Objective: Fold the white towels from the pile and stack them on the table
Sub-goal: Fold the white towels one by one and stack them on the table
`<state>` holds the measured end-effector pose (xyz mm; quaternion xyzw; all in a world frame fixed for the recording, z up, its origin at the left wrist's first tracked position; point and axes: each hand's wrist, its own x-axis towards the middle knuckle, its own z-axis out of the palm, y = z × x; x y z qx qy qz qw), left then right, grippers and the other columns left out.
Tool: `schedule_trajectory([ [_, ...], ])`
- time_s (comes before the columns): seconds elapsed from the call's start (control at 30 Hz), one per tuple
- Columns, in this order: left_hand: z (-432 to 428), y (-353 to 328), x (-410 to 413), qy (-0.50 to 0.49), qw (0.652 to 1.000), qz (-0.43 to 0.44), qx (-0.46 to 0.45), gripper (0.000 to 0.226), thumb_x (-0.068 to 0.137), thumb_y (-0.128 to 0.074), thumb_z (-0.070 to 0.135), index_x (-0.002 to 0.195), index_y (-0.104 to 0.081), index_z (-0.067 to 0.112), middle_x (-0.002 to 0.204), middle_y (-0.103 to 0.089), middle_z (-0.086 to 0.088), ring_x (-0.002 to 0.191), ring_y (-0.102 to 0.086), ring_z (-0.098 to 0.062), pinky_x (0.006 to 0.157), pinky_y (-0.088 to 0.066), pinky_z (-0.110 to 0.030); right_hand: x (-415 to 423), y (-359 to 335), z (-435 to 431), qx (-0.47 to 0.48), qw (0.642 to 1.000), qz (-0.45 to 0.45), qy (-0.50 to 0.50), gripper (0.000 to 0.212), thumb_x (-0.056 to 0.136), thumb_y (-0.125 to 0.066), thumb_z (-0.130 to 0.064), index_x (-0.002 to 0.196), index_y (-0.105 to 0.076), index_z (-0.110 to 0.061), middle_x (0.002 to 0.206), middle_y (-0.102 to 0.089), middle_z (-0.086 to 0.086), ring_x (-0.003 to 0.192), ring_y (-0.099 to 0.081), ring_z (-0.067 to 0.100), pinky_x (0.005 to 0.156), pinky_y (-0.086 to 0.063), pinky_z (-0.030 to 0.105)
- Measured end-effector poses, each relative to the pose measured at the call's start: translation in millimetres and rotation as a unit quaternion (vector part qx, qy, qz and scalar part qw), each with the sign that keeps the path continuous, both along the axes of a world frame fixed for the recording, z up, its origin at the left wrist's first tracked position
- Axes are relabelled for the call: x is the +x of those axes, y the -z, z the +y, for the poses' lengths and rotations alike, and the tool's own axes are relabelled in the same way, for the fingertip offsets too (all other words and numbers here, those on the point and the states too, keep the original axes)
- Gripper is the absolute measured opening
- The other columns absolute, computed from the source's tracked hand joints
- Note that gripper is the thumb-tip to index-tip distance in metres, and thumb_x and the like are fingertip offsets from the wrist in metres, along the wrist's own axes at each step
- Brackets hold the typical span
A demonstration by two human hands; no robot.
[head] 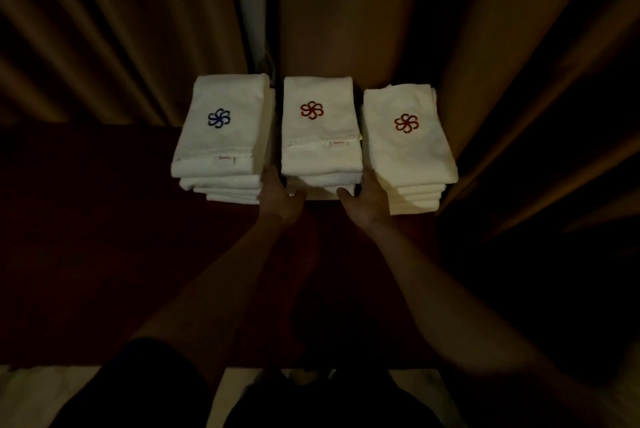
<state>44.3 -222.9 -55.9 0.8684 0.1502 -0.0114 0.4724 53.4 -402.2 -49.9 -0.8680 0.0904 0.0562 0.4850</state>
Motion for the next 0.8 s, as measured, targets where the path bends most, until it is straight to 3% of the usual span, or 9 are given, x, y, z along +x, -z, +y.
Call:
schedule_trajectory([
  [0.17, 4, 5, 14, -0.003, 1.0, 0.015, -0.017, 0.066, 0.091, -0.066, 0.017, 0.149, -0.035, 0.008, 0.146, -0.047, -0.014, 0.131, -0.048, -0.03, 0.097, -0.039, -0.027, 5, 4, 7, 0.005, 1.0, 0.004, 0.011, 0.069, 0.095, -0.064, -0.018, 0.155, -0.029, -0.014, 0.151, -0.044, 0.005, 0.135, -0.045, 0.023, 0.098, -0.03, 0.015],
  [0.4, 2, -1, 25, -0.072, 0.995, -0.075, -0.01, 0.03, 0.096, -0.057, 0.014, 0.124, -0.058, 0.004, 0.122, -0.064, -0.016, 0.112, -0.061, -0.03, 0.094, -0.05, -0.036, 7, 9, 14, 0.007, 0.996, -0.074, 0.048, 0.054, 0.089, -0.065, -0.007, 0.141, -0.05, -0.013, 0.137, -0.058, 0.005, 0.123, -0.055, 0.02, 0.101, -0.04, 0.022],
  [0.5, 2, -6, 30, -0.05, 0.989, -0.126, -0.055, 0.038, 0.088, -0.057, 0.003, 0.126, -0.057, 0.007, 0.119, -0.064, -0.009, 0.111, -0.061, -0.021, 0.095, -0.052, -0.034, 11, 8, 18, 0.016, 0.991, -0.117, 0.069, 0.049, 0.085, -0.069, -0.007, 0.132, -0.058, -0.011, 0.128, -0.063, 0.005, 0.117, -0.059, 0.019, 0.101, -0.046, 0.026],
  [0.63, -1, -7, 29, -0.021, 0.981, -0.14, -0.135, 0.06, 0.084, -0.063, -0.003, 0.14, -0.047, 0.015, 0.128, -0.057, 0.009, 0.105, -0.053, 0.015, 0.097, -0.047, -0.015, 12, 6, 25, 0.037, 0.985, -0.148, 0.085, 0.046, 0.084, -0.07, -0.007, 0.129, -0.062, -0.012, 0.123, -0.065, 0.002, 0.111, -0.061, 0.013, 0.097, -0.049, 0.025],
  [0.7, -1, -6, 31, -0.025, 0.983, -0.124, -0.131, 0.062, 0.087, -0.065, 0.002, 0.143, -0.043, 0.015, 0.129, -0.052, 0.011, 0.105, -0.051, 0.012, 0.096, -0.043, -0.014, 13, 8, 27, 0.032, 0.986, -0.147, 0.075, 0.045, 0.085, -0.069, -0.007, 0.129, -0.061, -0.01, 0.122, -0.065, 0.003, 0.111, -0.061, 0.015, 0.097, -0.048, 0.025],
  [0.8, 2, 1, 34, -0.025, 0.992, -0.067, -0.103, 0.06, 0.089, -0.064, 0.004, 0.144, -0.04, 0.008, 0.129, -0.056, 0.0, 0.11, -0.051, -0.006, 0.089, -0.04, -0.019, 14, 14, 30, 0.003, 0.993, -0.109, 0.047, 0.05, 0.084, -0.069, -0.007, 0.132, -0.057, -0.006, 0.127, -0.061, 0.009, 0.118, -0.057, 0.021, 0.095, -0.04, 0.017],
])
